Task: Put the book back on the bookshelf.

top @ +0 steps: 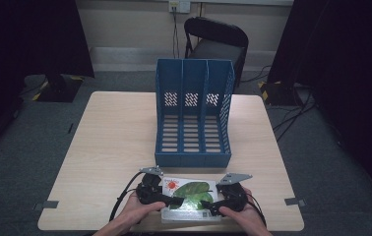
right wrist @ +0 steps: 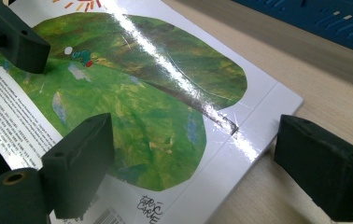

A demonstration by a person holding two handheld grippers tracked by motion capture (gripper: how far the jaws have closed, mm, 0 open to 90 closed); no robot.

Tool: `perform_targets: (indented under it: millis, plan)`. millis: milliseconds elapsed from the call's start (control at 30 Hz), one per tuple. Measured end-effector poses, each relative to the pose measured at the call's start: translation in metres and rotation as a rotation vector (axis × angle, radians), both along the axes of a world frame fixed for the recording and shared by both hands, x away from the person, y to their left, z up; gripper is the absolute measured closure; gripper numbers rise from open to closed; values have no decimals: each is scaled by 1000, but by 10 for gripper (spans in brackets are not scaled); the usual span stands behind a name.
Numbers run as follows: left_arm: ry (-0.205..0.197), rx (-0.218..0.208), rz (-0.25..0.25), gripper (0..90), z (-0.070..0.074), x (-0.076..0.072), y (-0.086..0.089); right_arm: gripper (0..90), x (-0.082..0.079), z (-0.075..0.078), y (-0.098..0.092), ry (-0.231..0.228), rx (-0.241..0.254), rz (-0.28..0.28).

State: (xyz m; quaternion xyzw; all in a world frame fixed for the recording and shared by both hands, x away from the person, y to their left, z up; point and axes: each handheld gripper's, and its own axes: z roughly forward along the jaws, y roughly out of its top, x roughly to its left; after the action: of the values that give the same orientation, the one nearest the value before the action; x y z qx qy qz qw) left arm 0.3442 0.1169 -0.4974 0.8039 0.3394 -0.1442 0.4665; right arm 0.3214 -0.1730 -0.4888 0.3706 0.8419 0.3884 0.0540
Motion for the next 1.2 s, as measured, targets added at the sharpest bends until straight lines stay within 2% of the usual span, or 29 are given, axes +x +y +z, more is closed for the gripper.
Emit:
perform_targets:
  millis: [33, 133, 267, 433, 533, 800, 967, 1000, 1100, 1167, 1200]
  plan:
    - [6, -6, -6, 394, 0, 0, -1, 113, 0, 0, 0, 0, 0, 0]
    - [-11, 9, -16, 404, 0, -1, -3, 113, 0, 0, 0, -1, 5, -1]
    - [2, 9, -31, 479, 0, 1, 0, 124, 0, 0, 1, -13, -15, 4]
    - [-16, 6, -38, 524, 2, 0, 1, 137, 1, 1, 0, -4, -9, 9]
    - [-43, 4, -47, 559, 5, 0, 1, 140, 3, 1, -3, 9, -11, 1]
    - [-80, 11, -54, 566, 9, -3, 0, 135, 6, 0, -8, 42, -2, -35]
    - [-133, 20, -70, 568, 15, -5, -2, 142, 7, 1, -10, 51, 14, -37]
    - [-174, 25, -82, 569, 19, -8, -4, 143, 7, 1, -11, 52, 24, -40]
    - [-196, 15, -90, 592, 23, -11, -5, 134, 8, 1, -13, 64, 44, -40]
    - [-234, 36, -104, 600, 25, -14, -6, 129, 8, 2, -16, 69, 64, -42]
    - [-259, 52, -114, 616, 26, -17, -7, 127, 9, 3, -18, 79, 93, -43]
